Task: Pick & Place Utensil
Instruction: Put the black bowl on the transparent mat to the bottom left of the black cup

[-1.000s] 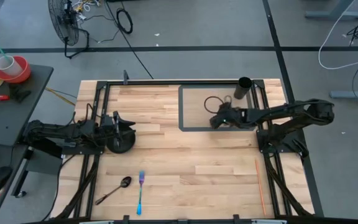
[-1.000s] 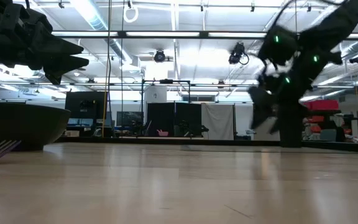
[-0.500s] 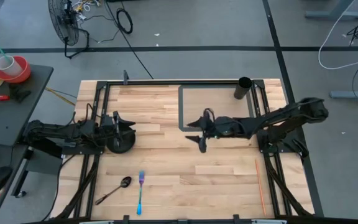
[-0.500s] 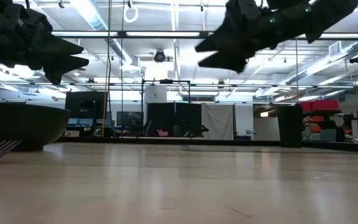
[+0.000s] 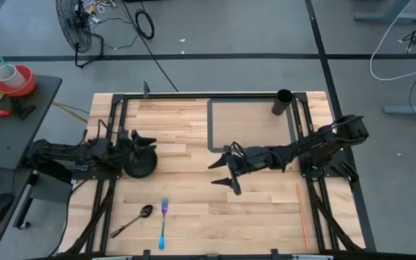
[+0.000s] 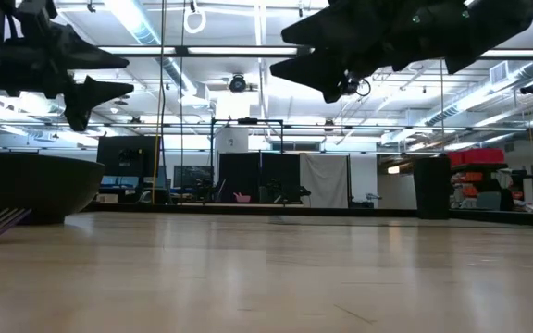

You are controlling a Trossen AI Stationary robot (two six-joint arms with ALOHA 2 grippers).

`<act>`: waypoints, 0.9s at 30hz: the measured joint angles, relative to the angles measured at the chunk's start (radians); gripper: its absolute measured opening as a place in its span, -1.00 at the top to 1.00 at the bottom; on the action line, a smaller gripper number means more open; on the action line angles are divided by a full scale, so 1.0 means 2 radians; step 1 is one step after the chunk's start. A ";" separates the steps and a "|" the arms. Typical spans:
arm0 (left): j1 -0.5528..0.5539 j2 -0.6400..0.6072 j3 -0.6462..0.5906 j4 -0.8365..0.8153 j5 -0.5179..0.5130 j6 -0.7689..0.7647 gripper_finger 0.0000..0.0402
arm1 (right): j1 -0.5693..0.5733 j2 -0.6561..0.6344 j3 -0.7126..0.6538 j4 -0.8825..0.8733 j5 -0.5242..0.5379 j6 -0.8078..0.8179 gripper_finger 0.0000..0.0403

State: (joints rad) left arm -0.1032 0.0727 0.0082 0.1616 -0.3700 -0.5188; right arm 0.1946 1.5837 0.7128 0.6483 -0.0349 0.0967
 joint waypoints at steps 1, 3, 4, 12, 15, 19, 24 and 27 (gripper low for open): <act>0.000 0.000 0.000 0.002 0.003 0.000 0.02 | 0.004 0.000 0.000 0.001 0.000 0.000 -0.37; 0.000 0.001 0.000 0.001 0.005 0.007 0.02 | 0.008 0.000 0.000 0.001 0.003 0.000 -0.36; -0.001 0.001 0.000 0.001 -0.006 0.015 0.02 | 0.010 0.000 0.000 0.001 0.011 0.000 -0.36; 0.000 0.002 0.000 0.017 -0.042 -0.003 0.02 | 0.012 0.000 0.000 0.001 0.053 0.005 -0.36; -0.007 0.019 0.000 0.045 0.004 -0.034 0.02 | 0.012 0.000 0.000 0.000 0.053 0.015 -0.36; -0.033 0.066 0.000 0.117 0.029 -0.062 0.02 | 0.012 0.000 0.000 0.000 0.053 0.014 -0.36; -0.086 0.148 0.000 0.188 -0.005 -0.077 0.02 | 0.012 0.000 0.000 0.001 0.053 0.013 -0.36; -0.122 0.199 0.012 0.187 -0.023 -0.102 0.02 | 0.012 0.000 0.000 0.001 0.053 0.013 -0.36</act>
State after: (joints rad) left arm -0.3480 0.4701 0.0330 0.5362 -0.4164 -0.7238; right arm 0.2180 1.5837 0.7128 0.6495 0.0715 0.1230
